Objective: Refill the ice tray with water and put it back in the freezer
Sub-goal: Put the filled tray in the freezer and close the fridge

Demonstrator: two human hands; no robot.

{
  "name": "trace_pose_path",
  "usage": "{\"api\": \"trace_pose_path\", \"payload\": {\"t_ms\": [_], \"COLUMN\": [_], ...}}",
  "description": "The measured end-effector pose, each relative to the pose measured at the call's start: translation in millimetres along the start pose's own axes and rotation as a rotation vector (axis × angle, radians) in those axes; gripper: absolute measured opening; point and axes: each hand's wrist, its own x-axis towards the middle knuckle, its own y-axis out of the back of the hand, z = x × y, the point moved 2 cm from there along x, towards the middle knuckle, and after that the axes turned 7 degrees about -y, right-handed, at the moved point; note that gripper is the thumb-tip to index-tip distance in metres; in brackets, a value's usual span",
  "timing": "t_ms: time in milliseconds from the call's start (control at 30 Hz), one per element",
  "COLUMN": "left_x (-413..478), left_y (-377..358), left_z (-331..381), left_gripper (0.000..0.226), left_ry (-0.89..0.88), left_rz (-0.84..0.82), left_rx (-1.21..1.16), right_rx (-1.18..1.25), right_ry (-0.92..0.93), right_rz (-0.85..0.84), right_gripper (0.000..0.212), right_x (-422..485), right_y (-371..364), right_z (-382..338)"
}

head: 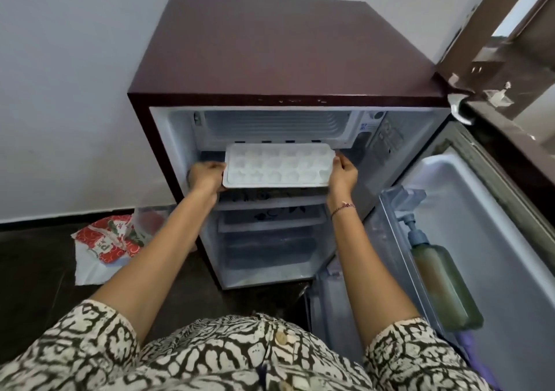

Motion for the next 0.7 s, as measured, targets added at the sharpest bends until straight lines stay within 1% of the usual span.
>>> {"api": "trace_pose_path", "payload": {"t_ms": [100, 267, 333, 400, 467, 567, 633, 700], "left_x": [26.1, 62.8, 74.1, 86.8, 97.0, 102.8, 108.7, 111.2], "left_y": [-10.6, -25.6, -29.6, -34.7, -39.3, -40.4, -40.6, -41.3], "left_z": [10.6, 25.0, 31.1, 36.0, 39.2, 45.3, 45.8, 47.1], "left_gripper": [0.021, 0.028, 0.027, 0.018, 0.014, 0.029, 0.036, 0.035], "left_ry": [-0.015, -0.032, -0.063, -0.088, -0.119, -0.126, -0.126, -0.121], "left_rz": [-0.008, 0.003, 0.015, -0.008, -0.050, -0.085, -0.111, -0.116], "left_rx": [-0.011, -0.009, 0.052, 0.124, 0.195, 0.297, 0.295, 0.272], "right_rx": [-0.022, -0.087, -0.112, -0.139, -0.257, -0.440, -0.569, -0.731], "right_ry": [0.025, 0.067, 0.085, 0.075, 0.078, 0.093, 0.126, 0.194], "right_rz": [-0.036, -0.079, -0.087, -0.075, -0.046, -0.003, 0.016, 0.026], "right_gripper": [0.030, 0.031, 0.032, 0.032, 0.033, 0.035, 0.034, 0.036], "right_x": [23.1, 48.9, 57.4, 65.5, 74.2, 80.8, 83.0, 87.9], "right_y": [-17.5, -37.7, -43.5, -50.1, -56.2, -62.3, -67.1, -72.9], "right_z": [-13.5, -29.7, -33.2, -36.2, -37.4, -42.4, -47.2, -48.6]}}
